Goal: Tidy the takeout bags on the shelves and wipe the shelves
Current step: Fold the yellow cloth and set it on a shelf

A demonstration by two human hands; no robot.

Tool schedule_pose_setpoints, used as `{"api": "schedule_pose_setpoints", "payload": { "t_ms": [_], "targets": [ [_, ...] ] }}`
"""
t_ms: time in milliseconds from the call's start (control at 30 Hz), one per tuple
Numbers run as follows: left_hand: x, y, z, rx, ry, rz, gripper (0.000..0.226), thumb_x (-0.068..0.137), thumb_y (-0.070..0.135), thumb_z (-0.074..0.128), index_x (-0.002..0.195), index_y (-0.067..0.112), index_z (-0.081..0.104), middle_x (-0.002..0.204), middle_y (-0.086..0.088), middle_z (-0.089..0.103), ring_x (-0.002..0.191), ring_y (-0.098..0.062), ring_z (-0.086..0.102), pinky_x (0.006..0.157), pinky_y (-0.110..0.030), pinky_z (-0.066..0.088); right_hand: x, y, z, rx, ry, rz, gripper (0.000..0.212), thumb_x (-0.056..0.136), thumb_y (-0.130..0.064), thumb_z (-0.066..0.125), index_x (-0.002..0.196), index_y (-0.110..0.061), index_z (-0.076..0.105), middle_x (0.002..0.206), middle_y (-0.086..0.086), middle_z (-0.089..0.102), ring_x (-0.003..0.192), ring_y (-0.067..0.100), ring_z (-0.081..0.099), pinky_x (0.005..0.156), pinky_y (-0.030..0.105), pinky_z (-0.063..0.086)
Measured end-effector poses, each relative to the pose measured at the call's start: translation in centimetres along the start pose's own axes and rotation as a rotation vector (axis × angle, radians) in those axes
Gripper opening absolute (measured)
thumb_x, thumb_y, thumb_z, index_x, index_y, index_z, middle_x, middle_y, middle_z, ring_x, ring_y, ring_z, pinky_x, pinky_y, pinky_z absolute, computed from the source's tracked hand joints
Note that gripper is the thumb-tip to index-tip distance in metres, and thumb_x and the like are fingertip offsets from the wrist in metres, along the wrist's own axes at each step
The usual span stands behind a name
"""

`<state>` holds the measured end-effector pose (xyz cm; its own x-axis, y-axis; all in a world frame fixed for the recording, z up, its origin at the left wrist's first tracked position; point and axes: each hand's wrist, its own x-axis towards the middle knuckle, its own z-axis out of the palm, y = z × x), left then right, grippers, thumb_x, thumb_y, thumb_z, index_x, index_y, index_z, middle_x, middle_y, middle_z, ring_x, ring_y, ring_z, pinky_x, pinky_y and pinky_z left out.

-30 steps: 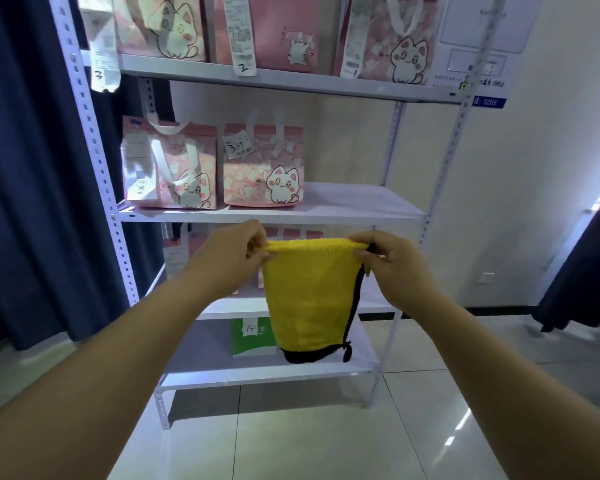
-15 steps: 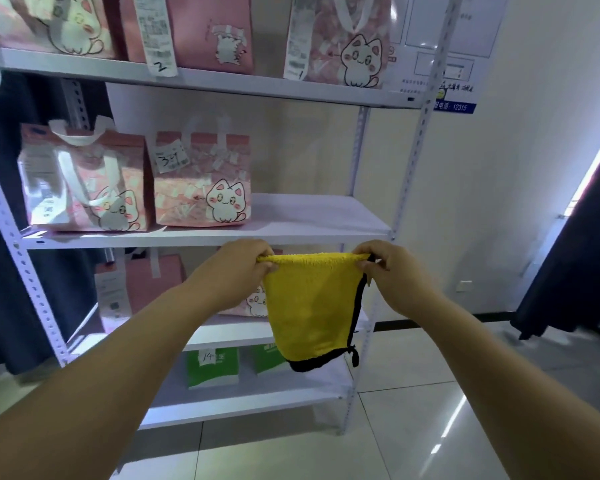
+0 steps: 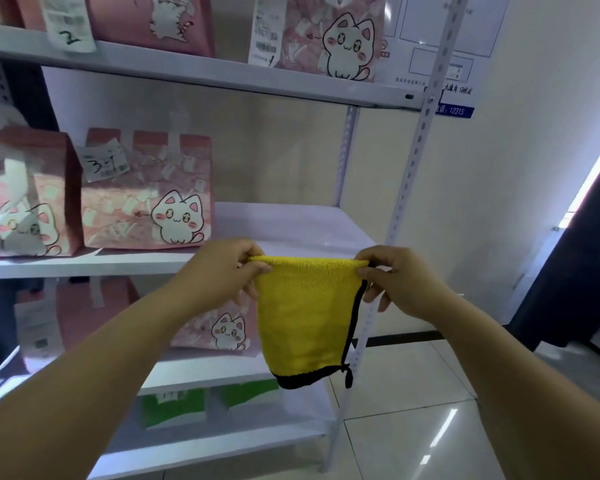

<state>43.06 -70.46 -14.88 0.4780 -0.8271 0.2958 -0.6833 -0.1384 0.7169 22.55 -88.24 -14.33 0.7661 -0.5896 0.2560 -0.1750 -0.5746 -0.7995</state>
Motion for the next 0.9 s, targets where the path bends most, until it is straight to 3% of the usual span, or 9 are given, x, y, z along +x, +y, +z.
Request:
{"api": "schedule_pose_setpoints", "payload": {
  "t_ms": [133, 300, 400, 467, 533, 600, 733, 833, 900],
  "targets": [
    [5.7, -0.6, -0.7, -0.070, 0.031, 0.035, 0.003, 0.087, 0.016, 0.063, 0.085, 0.014, 0.062, 0.073, -0.003, 0.070, 0.060, -0.010, 0.069, 0.056, -0.026, 0.058, 5.4, 0.6, -0.7, 0.117, 0.050, -0.005, 0.017, 0.090, 0.002, 0.055, 0.089, -0.011, 0.066, 0.069, 0.001, 0.067, 0.057, 0.018, 0.068, 0.054, 0.028, 0.057],
    [14.6, -0.4, -2.2, -0.140, 0.149, 0.100, 0.008, 0.088, 0.012, 0.061, 0.093, 0.006, 0.062, 0.079, -0.006, 0.069, 0.074, -0.014, 0.069, 0.075, -0.030, 0.056, 13.7, -0.3, -1.9, 0.068, 0.236, -0.091, 0.028, 0.090, 0.003, 0.052, 0.079, -0.021, 0.062, 0.083, 0.014, 0.065, 0.073, 0.024, 0.069, 0.073, 0.037, 0.059],
    [19.1, -0.5, -2.3, -0.059, 0.293, 0.211, 0.005, 0.087, 0.016, 0.061, 0.091, 0.012, 0.060, 0.073, 0.008, 0.063, 0.071, -0.010, 0.061, 0.066, -0.015, 0.045, 17.9, -0.2, -2.2, 0.032, 0.385, -0.151, 0.029, 0.088, -0.002, 0.052, 0.080, -0.029, 0.060, 0.085, 0.002, 0.064, 0.089, 0.032, 0.065, 0.081, 0.044, 0.054],
    [20.9, -1.7, -1.6, 0.035, 0.318, 0.251, 0.005, 0.087, 0.019, 0.061, 0.091, 0.016, 0.060, 0.074, 0.007, 0.061, 0.069, -0.011, 0.055, 0.061, -0.020, 0.040, 19.5, 1.1, -1.9, -0.003, 0.444, -0.153, 0.031, 0.087, -0.005, 0.053, 0.078, -0.035, 0.058, 0.086, 0.000, 0.064, 0.088, 0.029, 0.064, 0.075, 0.040, 0.054],
    [21.9, -3.7, -0.2, 0.083, 0.246, 0.231, 0.005, 0.086, 0.020, 0.062, 0.091, 0.018, 0.061, 0.078, 0.003, 0.062, 0.071, -0.016, 0.055, 0.060, -0.024, 0.039, 20.4, 3.6, -1.2, -0.084, 0.427, -0.112, 0.027, 0.087, -0.008, 0.056, 0.080, -0.034, 0.057, 0.086, 0.006, 0.065, 0.083, 0.033, 0.061, 0.073, 0.044, 0.050],
    [22.0, -6.0, 1.6, 0.119, 0.146, 0.179, 0.005, 0.084, 0.019, 0.064, 0.088, 0.022, 0.062, 0.082, 0.003, 0.063, 0.077, -0.017, 0.059, 0.063, -0.025, 0.040, 20.5, 6.6, -0.5, -0.193, 0.307, -0.046, 0.019, 0.086, -0.010, 0.058, 0.083, -0.029, 0.059, 0.084, 0.011, 0.065, 0.079, 0.036, 0.059, 0.071, 0.047, 0.049],
    [21.1, -9.7, 4.7, 0.060, -0.057, 0.070, 0.007, 0.085, 0.025, 0.064, 0.081, 0.029, 0.060, 0.086, 0.006, 0.066, 0.081, -0.016, 0.064, 0.077, -0.037, 0.052, 19.7, 11.2, 0.4, -0.226, 0.066, 0.008, 0.022, 0.088, -0.009, 0.059, 0.084, -0.031, 0.061, 0.079, -0.007, 0.064, 0.075, 0.014, 0.060, 0.072, 0.034, 0.047],
    [21.5, -10.9, 5.4, 0.001, -0.059, 0.045, 0.006, 0.085, 0.031, 0.063, 0.080, 0.032, 0.059, 0.078, 0.008, 0.064, 0.070, -0.008, 0.059, 0.066, -0.031, 0.050, 20.4, 12.4, 0.6, -0.207, 0.068, -0.015, 0.026, 0.089, -0.012, 0.059, 0.083, -0.037, 0.060, 0.082, -0.012, 0.064, 0.084, 0.016, 0.061, 0.076, 0.031, 0.047],
    [22.5, -11.3, 5.5, 0.019, -0.030, 0.048, 0.006, 0.085, 0.034, 0.063, 0.080, 0.031, 0.059, 0.076, 0.008, 0.063, 0.068, -0.005, 0.056, 0.063, -0.026, 0.045, 21.6, 12.5, 0.6, -0.204, 0.080, 0.001, 0.028, 0.088, -0.014, 0.059, 0.079, -0.041, 0.058, 0.079, -0.012, 0.063, 0.080, 0.016, 0.060, 0.071, 0.029, 0.047]
  ]
}}
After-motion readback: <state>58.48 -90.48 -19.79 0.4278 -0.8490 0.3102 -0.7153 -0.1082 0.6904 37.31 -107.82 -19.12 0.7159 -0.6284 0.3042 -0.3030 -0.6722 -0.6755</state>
